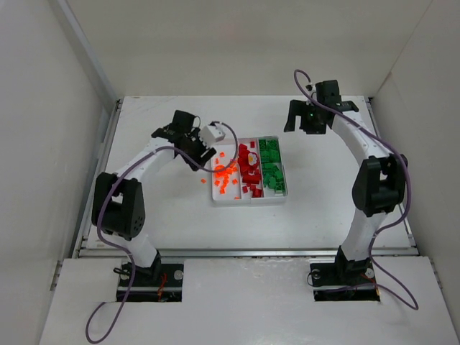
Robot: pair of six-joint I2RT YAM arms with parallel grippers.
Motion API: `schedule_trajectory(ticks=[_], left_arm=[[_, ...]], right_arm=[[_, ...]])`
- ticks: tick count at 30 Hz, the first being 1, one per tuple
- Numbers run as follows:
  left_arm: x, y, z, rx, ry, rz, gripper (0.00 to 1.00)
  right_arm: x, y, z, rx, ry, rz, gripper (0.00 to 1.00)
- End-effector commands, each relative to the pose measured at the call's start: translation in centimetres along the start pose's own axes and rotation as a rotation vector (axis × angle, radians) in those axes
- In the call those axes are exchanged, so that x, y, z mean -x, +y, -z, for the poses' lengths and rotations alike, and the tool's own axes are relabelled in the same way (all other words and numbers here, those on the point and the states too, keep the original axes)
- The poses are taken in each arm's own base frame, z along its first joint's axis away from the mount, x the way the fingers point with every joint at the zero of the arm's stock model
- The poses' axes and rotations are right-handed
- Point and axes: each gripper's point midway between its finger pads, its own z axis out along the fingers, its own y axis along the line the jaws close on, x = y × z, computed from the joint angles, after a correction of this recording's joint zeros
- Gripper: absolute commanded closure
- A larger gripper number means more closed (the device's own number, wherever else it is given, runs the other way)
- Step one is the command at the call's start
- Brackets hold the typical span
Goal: Sort the legos into containers by color
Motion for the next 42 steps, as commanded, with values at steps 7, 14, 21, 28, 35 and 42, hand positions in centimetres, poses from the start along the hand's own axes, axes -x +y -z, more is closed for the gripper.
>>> schedule_trajectory(ticks=[7,14,21,28,35,42], left_arm=[[-6.2,-3.6,-4.1,-0.066,0.128,0.229,0.42],[-5.8,-3.6,-5.7,-0.068,0.107,0.319,0.42],[-6.3,-4.4,-6.5,-0.1,0.133,0.369,0.42],[-8.4,-4.0,-7.2,-0.037,0.214,0.415,0.64],[-9.4,-4.8,-6.9,-0.027,0.254,0.392,0.69],[-9.8,-5.2,-7.1,-0.021,0.288,0.365,1.0]], right_arm=[[1.9,0.8,0.3,0.024,-0.059,0.022,0.0],[2.0,0.9,0.6,0.025,-0.066,0.024,0.0],[2.2,0.9,0.4,0.025,-0.067,0.024,0.0],[2.2,0.9,0.4,0.025,-0.066,0.015,0.0],[2.2,0.9,0.4,0.025,-0.066,0.015,0.0],[2.2,0.9,0.4,0.025,-0.066,0.015,0.0]])
